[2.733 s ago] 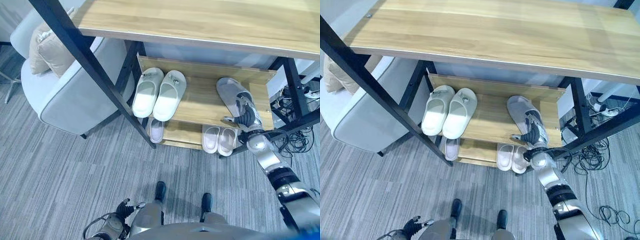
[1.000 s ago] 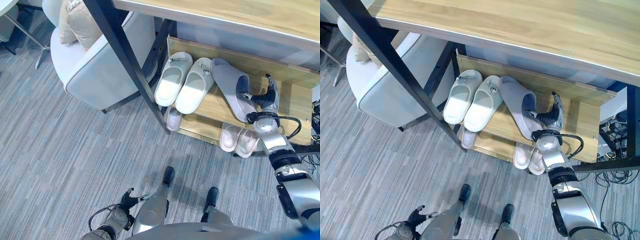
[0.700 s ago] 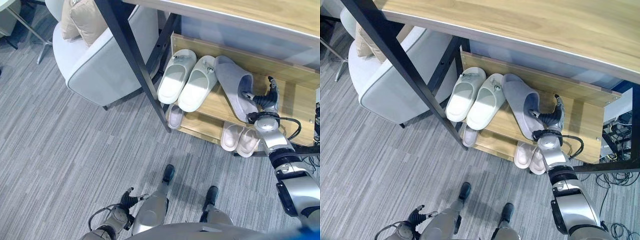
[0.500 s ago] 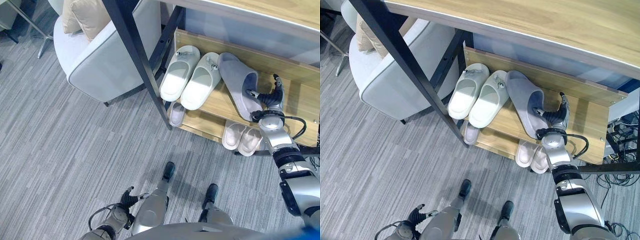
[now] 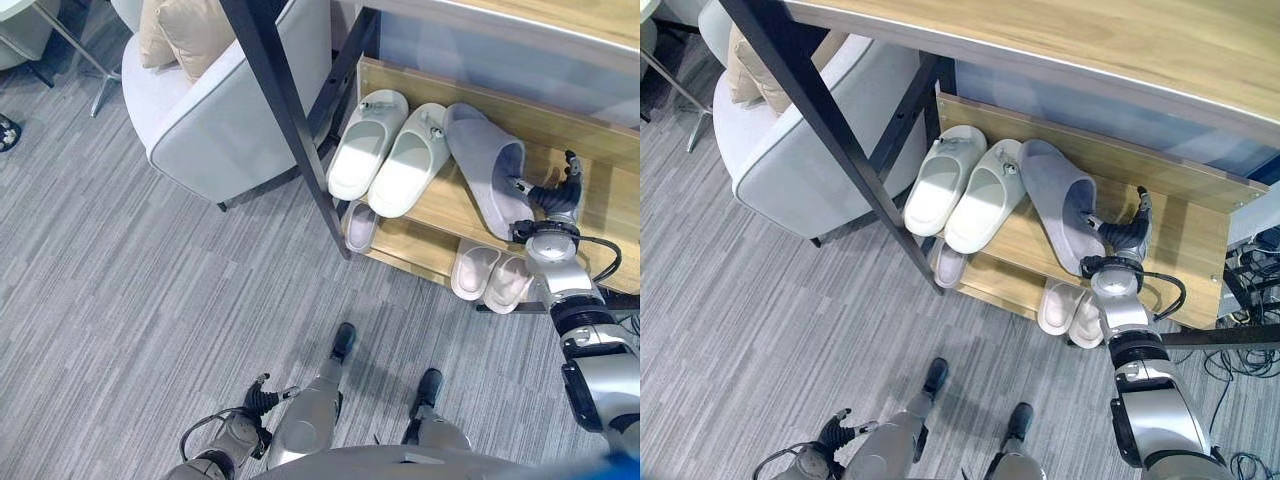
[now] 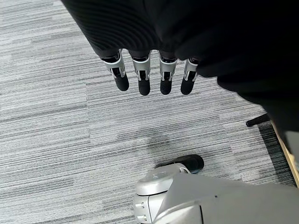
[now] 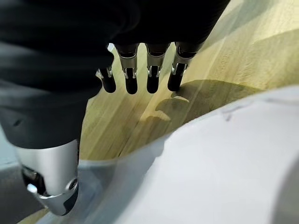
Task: Arrange the slippers neatly on the shoe rack.
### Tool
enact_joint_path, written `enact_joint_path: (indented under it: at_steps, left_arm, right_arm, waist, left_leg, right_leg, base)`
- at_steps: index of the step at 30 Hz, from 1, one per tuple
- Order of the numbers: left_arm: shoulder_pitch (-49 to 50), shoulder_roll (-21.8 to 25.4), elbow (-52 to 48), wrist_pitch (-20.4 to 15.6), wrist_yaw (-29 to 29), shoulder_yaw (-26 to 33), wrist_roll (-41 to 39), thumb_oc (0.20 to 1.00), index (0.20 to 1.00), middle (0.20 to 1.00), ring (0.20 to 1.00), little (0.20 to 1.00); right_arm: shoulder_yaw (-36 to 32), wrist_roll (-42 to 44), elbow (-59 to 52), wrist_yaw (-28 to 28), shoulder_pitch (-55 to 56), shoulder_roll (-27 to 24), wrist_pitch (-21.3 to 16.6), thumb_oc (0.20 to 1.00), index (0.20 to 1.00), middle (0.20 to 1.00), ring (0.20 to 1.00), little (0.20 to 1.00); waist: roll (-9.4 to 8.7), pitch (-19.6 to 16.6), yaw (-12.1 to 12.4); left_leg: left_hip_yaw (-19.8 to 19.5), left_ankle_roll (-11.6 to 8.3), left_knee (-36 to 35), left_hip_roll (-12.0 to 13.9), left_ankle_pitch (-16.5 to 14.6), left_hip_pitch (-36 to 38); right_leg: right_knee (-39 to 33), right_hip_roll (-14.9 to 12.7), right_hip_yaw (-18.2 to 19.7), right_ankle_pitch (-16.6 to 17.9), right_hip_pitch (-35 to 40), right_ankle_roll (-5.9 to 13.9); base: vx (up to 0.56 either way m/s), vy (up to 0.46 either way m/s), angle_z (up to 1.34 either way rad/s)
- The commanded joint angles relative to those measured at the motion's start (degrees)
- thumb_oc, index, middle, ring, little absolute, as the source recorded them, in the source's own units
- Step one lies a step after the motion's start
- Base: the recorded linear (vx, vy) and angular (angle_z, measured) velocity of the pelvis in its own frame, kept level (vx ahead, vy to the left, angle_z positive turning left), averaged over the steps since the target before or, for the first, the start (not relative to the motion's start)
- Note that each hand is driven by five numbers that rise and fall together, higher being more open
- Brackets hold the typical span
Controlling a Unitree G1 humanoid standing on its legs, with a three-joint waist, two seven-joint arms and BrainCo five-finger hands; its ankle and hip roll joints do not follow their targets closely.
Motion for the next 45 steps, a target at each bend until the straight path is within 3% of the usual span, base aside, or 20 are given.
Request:
enact_joint_path:
  at_steps: [1,5,11,12,13,14,15,28,45]
  left_arm:
    - [-0.49,-1.18,4.03,0.55,0.44,-3.37,-0.38,1.0,1.0,1.0,1.0,1.0]
    - [-3.84,-2.25,4.71,1.06,0.61,-3.24,-1.88,1.0,1.0,1.0,1.0,1.0]
    - [-2.39,-2.29,5.06,0.75,-0.08,-4.01,-4.47,1.0,1.0,1.0,1.0,1.0]
    - [-1.94,-2.17,5.22,0.66,-0.16,-4.16,-4.25,1.0,1.0,1.0,1.0,1.0]
    - [-1.89,-2.15,5.3,0.63,-0.25,-4.26,-4.29,1.0,1.0,1.0,1.0,1.0]
    - [-1.9,-2.11,5.3,0.64,-0.29,-4.26,-4.37,1.0,1.0,1.0,1.0,1.0]
    - [-1.86,-1.95,5.34,0.66,-0.35,-4.29,-4.45,1.0,1.0,1.0,1.0,1.0]
    - [-1.85,-1.8,5.85,1.08,-0.89,-3.54,-4.66,1.0,1.0,1.0,1.0,1.0]
    - [-2.42,-2.74,6.31,2.21,-0.53,0.09,-3.23,1.0,1.0,1.0,1.0,1.0]
  right_arm:
    - [-0.84,2.08,-4.14,-1.48,-5.21,-0.83,-5.42,1.0,1.0,1.0,1.0,1.0]
    - [1.0,1.76,-5.4,-0.96,-6.0,0.66,-5.06,1.0,1.0,1.0,1.0,1.0]
    - [3.3,4.36,-0.65,0.23,-11.65,-0.53,-4.66,1.0,1.0,1.0,1.0,1.0]
    - [3.83,5.14,0.43,0.94,-12.41,-0.78,-4.65,0.865,0.865,0.865,0.865,0.865]
    - [4.25,5.38,0.76,1.24,-12.78,-0.84,-4.64,0.523,0.523,0.523,0.523,0.523]
    - [4.54,5.55,1.08,1.52,-13.06,-0.92,-4.65,0.329,0.329,0.329,0.329,0.329]
    - [5.04,5.69,1.58,1.83,-13.52,-1.18,-4.53,0.2,0.2,0.2,0.2,0.2]
    - [6.0,3.16,1.37,2.89,-10.81,-1.14,-3.66,0.2,0.2,0.2,0.2,0.2]
    - [1.22,-7.5,-8.52,-0.35,7.08,3.84,-2.63,0.2,0.2,0.2,0.2,0.2]
  waist:
    - [-2.98,-1.63,3.16]
    - [-3.17,-2.01,2.17]
    - [-3.61,-2.63,2.54]
    - [-3.78,-2.87,2.66]
    - [-3.81,-2.97,2.69]
    - [-3.82,-3.04,2.66]
    - [-3.94,-3.16,2.73]
    - [-4.81,-3.73,1.81]
    - [-4.45,-4.82,-1.66]
  left_leg:
    - [2.18,-0.07,0.27,-1.0,-8.06,1.97]
    - [2.33,0.06,0.27,-1.02,-8.05,1.9]
    - [2.67,-0.13,0.27,-0.84,-7.94,1.65]
    - [2.65,-0.11,0.27,-0.82,-8.0,1.75]
    - [2.69,-0.12,0.27,-0.84,-8.01,1.77]
    - [2.69,-0.14,0.27,-0.85,-8.02,1.77]
    - [2.69,-0.19,0.27,-0.86,-8.05,1.79]
    - [3.02,-0.18,0.27,-0.56,-8.57,2.65]
    - [5.88,0.53,0.27,0.2,-10.15,5.61]
  right_leg:
    - [1.45,-4.66,0.56,0.33,1.01,2.57]
    - [1.29,-4.71,0.59,0.45,0.83,2.64]
    - [0.99,-4.43,0.76,0.71,0.49,2.44]
    - [0.88,-4.39,0.81,0.72,0.58,2.42]
    - [0.82,-4.37,0.73,0.73,0.65,2.42]
    - [0.78,-4.33,0.71,0.71,0.69,2.42]
    - [0.79,-4.27,0.58,0.69,0.79,2.4]
    - [0.89,-3.92,0.76,0.28,1.4,2.2]
    - [1.23,-3.86,3.13,-0.12,1.91,2.1]
  base:
    - [0.0,0.0,0.0]
    - [0.0,0.0,0.0]
    - [0.0,-0.006,0.0]
    - [0.0,0.0,0.0]
    - [0.0,0.0,0.0]
    - [0.0,0.0,0.0]
    - [0.0,0.0,0.0]
    - [0.01,-0.002,0.05]
    - [0.01,-0.003,-0.05]
